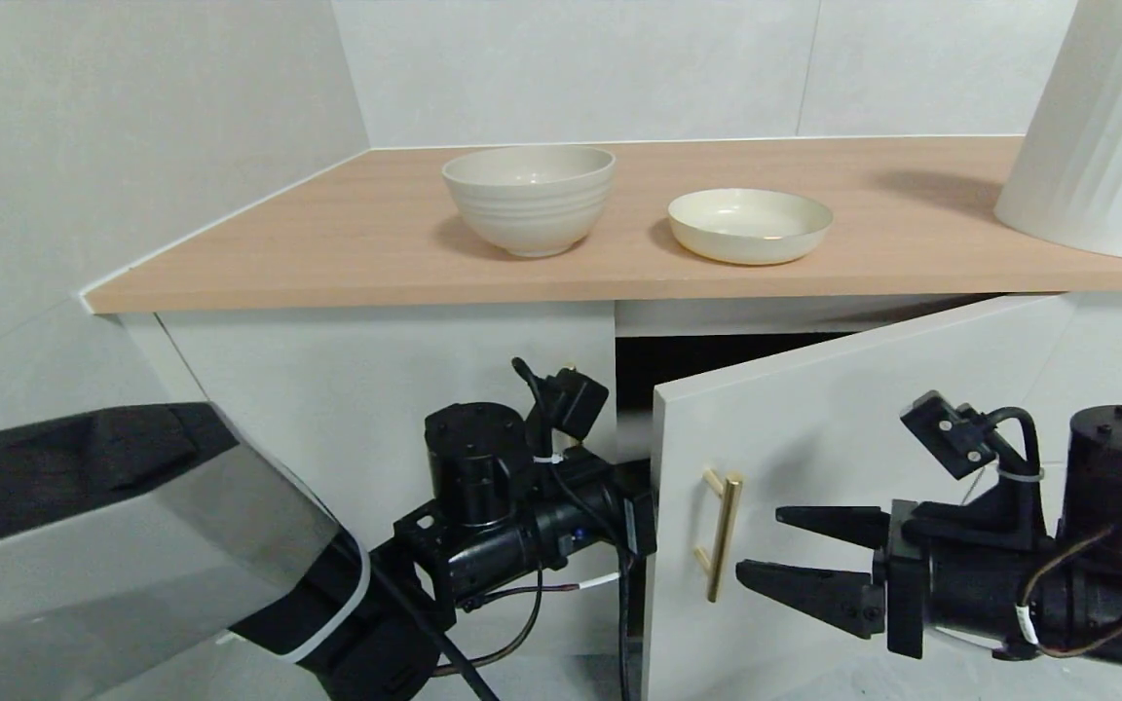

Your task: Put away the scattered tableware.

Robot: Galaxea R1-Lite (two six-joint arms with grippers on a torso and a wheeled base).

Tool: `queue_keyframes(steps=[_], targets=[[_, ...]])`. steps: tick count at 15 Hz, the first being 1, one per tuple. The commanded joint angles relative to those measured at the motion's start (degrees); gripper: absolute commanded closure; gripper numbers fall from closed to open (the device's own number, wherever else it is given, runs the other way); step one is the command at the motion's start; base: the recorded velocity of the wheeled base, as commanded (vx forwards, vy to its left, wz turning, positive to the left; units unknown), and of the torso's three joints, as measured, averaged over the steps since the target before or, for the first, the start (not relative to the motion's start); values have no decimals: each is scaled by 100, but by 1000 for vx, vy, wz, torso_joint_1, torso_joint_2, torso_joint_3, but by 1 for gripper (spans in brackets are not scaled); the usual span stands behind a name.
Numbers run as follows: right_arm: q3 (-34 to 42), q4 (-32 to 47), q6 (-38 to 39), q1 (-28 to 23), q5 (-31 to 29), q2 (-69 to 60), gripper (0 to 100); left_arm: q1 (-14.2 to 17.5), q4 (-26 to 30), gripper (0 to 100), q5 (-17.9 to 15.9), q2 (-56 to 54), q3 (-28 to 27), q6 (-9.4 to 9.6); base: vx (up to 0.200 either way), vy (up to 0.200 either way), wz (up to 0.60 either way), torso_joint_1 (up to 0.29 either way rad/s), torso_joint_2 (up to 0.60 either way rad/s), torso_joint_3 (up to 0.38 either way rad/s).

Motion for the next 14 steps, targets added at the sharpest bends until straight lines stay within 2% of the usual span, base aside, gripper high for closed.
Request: queue_keyframes(steps=[1, 3, 4, 6, 11, 14], targets=[[11, 925, -1, 270, -834, -964, 0, -80, 464, 100, -10, -453, -278, 168, 0, 0, 0, 0, 0, 0], [-227, 1839, -18, 735, -1906, -1456, 0, -133, 403, 100, -10, -471, -32, 335, 0, 0, 0, 0, 0, 0], [-262, 1971, -18, 823, -2082, -1535, 0, -142, 323, 100, -19, -462, 47, 335, 0, 0, 0, 0, 0, 0], [-236, 2094, -27, 981, -2134, -1606, 0, -160, 77, 100, -19, -383, 109, 335, 0, 0, 0, 0, 0, 0], [-174, 2147, -27, 1052, -2134, -1456, 0, -335, 86, 100, -10, -313, 144, 326, 0, 0, 0, 0, 0, 0], [-121, 2147, -27, 1069, -2038, -1404, 0, -344, 77, 100, -10, -225, 144, 317, -200, 0, 0, 6, 5, 4]])
